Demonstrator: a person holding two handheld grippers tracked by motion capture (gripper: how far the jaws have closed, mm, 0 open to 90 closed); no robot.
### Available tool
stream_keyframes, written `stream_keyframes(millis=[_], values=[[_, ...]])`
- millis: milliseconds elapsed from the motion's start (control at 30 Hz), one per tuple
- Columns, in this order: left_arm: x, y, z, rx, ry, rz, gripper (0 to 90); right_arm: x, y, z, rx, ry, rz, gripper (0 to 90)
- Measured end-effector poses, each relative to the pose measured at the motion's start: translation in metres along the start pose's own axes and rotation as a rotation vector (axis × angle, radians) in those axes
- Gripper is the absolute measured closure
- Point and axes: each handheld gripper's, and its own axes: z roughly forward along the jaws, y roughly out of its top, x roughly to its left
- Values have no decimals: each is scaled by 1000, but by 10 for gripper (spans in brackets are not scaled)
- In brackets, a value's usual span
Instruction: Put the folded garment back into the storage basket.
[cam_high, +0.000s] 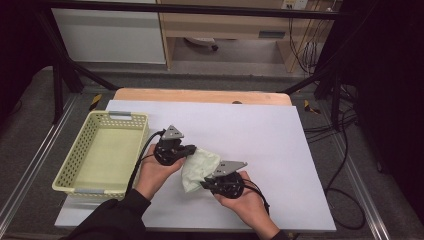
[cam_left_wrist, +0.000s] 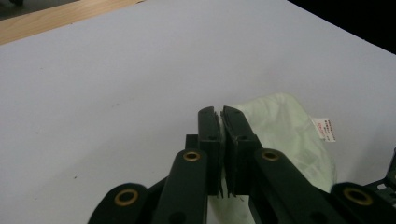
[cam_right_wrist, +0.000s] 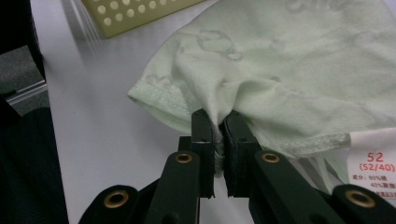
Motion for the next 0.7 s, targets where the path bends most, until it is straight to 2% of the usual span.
stream_keyframes(millis=[400,500,600,700], values=[[25,6,-26,-13,36,-40,868,-1,29,16,-29,44,-11,844],[31,9,-34,-9,41,-39,867,-1,38,18,-37,51,-11,843],[36,15,-43,-20,34,-59,867,0,47,20,-35,52,-32,844],[39,22,-53,-30,51,-51,867,0,58,19,-51,55,-41,844]])
